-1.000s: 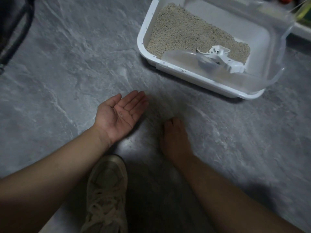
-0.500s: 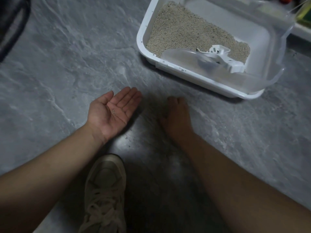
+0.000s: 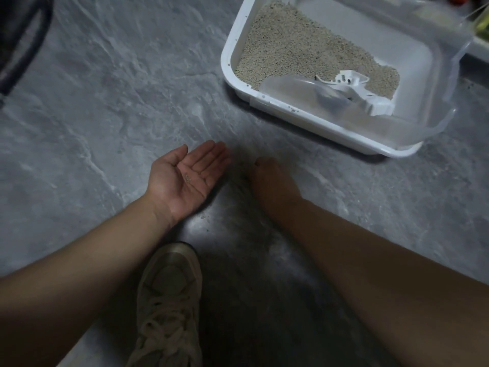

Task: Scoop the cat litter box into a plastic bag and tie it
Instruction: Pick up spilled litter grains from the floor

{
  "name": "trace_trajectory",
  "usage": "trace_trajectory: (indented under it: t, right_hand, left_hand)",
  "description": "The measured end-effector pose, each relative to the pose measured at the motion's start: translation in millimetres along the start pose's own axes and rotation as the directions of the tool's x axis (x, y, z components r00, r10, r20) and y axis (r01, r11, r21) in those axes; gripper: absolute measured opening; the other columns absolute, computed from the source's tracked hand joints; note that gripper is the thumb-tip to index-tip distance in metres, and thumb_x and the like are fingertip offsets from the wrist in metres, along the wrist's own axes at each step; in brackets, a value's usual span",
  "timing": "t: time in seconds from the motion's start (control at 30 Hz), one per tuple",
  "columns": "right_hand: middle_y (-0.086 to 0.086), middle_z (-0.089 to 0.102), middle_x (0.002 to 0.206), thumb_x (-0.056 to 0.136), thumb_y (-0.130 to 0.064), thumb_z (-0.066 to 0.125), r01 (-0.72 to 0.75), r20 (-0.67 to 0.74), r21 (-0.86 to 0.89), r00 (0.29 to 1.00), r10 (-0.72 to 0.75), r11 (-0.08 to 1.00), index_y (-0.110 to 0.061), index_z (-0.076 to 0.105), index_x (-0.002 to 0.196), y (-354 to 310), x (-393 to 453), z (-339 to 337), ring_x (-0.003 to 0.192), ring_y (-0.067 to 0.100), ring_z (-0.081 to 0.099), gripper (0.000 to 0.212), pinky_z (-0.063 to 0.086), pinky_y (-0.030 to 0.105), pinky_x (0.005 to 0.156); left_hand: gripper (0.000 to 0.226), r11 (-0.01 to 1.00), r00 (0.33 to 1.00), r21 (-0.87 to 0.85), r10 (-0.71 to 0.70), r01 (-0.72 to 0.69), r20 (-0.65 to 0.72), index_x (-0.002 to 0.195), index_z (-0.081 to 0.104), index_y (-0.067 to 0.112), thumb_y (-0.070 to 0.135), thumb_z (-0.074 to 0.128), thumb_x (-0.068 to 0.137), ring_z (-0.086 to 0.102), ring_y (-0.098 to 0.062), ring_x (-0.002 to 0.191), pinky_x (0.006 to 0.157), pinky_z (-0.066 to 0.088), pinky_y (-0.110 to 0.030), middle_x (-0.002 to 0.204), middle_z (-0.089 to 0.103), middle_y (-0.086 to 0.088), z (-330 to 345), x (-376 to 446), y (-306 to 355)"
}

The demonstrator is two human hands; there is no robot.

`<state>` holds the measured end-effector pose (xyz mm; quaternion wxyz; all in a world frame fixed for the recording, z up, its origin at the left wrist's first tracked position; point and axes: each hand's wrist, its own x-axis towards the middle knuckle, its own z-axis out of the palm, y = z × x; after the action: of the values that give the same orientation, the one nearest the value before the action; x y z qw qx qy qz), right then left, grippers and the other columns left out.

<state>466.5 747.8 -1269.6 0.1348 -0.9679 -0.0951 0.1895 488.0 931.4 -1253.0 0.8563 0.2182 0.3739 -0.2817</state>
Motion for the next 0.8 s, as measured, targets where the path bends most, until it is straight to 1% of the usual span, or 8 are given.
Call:
trace_trajectory:
  t: [0.13,0.27,0.37,0.43,0.53,0.63,0.73,0.8]
  right_hand:
    - [0.017,0.062,0.124,0.101,-0.015,0.048,-0.080,0.041,-0.020,0.996,0.081,0.997,-0.011,0.061,0.132,-8.9,3.5,2.2,0.114,0.038,0.059,0.034,0.049,0.040,0.092]
    - [0.015,0.070,0.116,0.103,-0.034,0.048,-0.252,0.018,0.098,0.968,0.251,0.963,-0.011,0.069,0.120,-21.1,2.5,1.8,0.107,0.035,0.065,0.036,0.049,0.038,0.089]
    - [0.018,0.072,0.089,0.099,-0.032,0.051,-0.148,-0.183,0.324,0.959,0.215,0.934,-0.005,0.071,0.093,-51.1,-13.4,-2.4,0.084,0.037,0.067,0.034,0.047,0.038,0.072]
    - [0.016,0.069,0.089,0.097,-0.030,0.056,-0.121,-0.187,0.430,0.958,0.219,0.895,-0.005,0.068,0.089,-74.2,-20.2,-4.1,0.085,0.032,0.064,0.029,0.045,0.036,0.074]
    - [0.022,0.066,0.111,0.101,-0.024,0.050,-0.064,-0.200,0.486,0.963,0.182,0.871,0.002,0.067,0.107,-95.7,-18.0,-3.8,0.107,0.034,0.060,0.031,0.049,0.041,0.093]
    - [0.024,0.057,0.132,0.101,-0.017,0.043,0.004,-0.234,0.532,0.962,0.143,0.847,0.005,0.058,0.129,-98.8,-21.0,-6.5,0.123,0.037,0.053,0.039,0.045,0.045,0.103]
    - [0.020,0.065,0.114,0.095,-0.007,0.057,0.016,-0.316,0.452,0.938,0.144,0.892,-0.003,0.067,0.115,-79.0,-32.9,0.0,0.103,0.036,0.060,0.023,0.051,0.039,0.085]
    - [0.018,0.065,0.097,0.091,-0.006,0.061,-0.087,-0.309,0.379,0.926,0.215,0.921,-0.005,0.070,0.104,-53.5,-42.8,6.4,0.087,0.036,0.061,0.015,0.047,0.036,0.072]
  left_hand:
    - [0.049,1.000,1.000,0.000,0.001,-0.001,0.007,0.110,0.070,-0.009,0.026,0.036,0.104,0.071,-0.043,0.106,0.089,0.058,-0.052,0.121,0.069,-0.027,-0.8,1.3,-0.3]
    - [0.049,1.000,1.000,0.016,0.005,-0.005,0.017,0.113,0.068,-0.007,0.027,0.035,0.104,0.069,-0.042,0.110,0.095,0.057,-0.048,0.122,0.069,-0.026,-1.9,3.1,-0.3]
    - [0.050,0.999,1.000,0.032,0.016,-0.016,0.004,0.115,0.068,-0.008,0.028,0.035,0.104,0.069,-0.040,0.110,0.096,0.057,-0.046,0.122,0.069,-0.026,-3.3,4.4,-0.8]
    - [0.053,0.999,1.000,0.051,-0.006,0.006,0.003,0.106,0.074,-0.008,0.028,0.036,0.103,0.070,-0.038,0.110,0.095,0.057,-0.045,0.122,0.069,-0.025,-3.3,3.2,-4.0]
    - [0.055,0.994,0.998,0.099,-0.055,0.052,0.033,0.096,0.078,-0.004,0.031,0.036,0.103,0.071,-0.035,0.109,0.096,0.052,-0.045,0.119,0.072,-0.021,0.9,-1.2,-7.8]
    - [0.055,0.996,0.998,0.072,-0.050,0.047,0.048,0.090,0.079,-0.003,0.031,0.037,0.103,0.073,-0.035,0.103,0.088,0.060,-0.044,0.113,0.074,-0.021,4.2,-1.7,-7.4]
    - [0.055,1.000,0.999,0.016,-0.010,0.010,0.034,0.086,0.079,-0.005,0.028,0.038,0.103,0.074,-0.037,0.101,0.087,0.061,-0.047,0.112,0.074,-0.023,4.2,1.8,-4.9]
    - [0.055,1.000,1.000,0.004,0.011,-0.011,0.024,0.087,0.079,-0.005,0.027,0.038,0.103,0.073,-0.038,0.103,0.086,0.061,-0.047,0.113,0.074,-0.022,2.9,3.7,-3.0]
